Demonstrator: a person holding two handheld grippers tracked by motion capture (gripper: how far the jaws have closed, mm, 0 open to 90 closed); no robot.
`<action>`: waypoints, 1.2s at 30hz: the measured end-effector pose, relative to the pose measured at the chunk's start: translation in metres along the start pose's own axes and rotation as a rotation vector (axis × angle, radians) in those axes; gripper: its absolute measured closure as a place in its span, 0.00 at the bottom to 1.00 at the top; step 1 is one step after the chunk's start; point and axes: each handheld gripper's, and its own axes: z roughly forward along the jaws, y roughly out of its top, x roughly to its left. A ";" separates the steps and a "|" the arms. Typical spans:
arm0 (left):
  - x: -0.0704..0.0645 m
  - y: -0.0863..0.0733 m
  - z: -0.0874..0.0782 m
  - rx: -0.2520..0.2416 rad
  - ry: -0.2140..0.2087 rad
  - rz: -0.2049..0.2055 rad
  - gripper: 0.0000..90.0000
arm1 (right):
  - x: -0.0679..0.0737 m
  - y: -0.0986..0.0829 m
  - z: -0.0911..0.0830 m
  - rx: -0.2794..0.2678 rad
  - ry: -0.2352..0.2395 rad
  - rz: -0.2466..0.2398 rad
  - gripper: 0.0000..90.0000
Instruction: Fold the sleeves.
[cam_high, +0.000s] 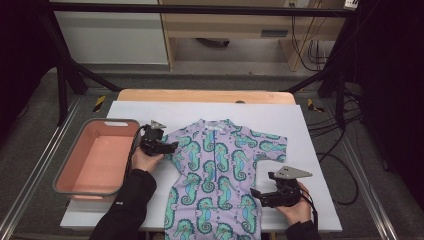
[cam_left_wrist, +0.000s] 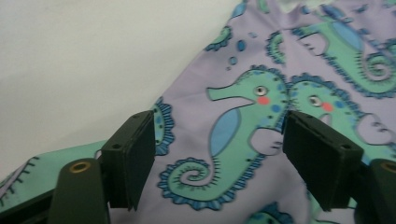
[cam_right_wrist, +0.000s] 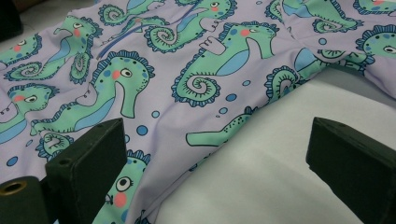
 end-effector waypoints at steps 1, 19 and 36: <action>0.001 0.000 0.003 0.009 0.006 -0.011 0.31 | 0.000 0.000 0.000 0.001 0.001 -0.004 0.06; 0.004 -0.006 0.014 0.058 0.074 -0.050 0.64 | 0.000 -0.001 -0.001 0.006 0.006 -0.002 0.07; -0.010 -0.004 0.003 -0.026 0.050 -0.030 0.99 | 0.001 0.000 0.000 0.005 0.010 -0.005 0.07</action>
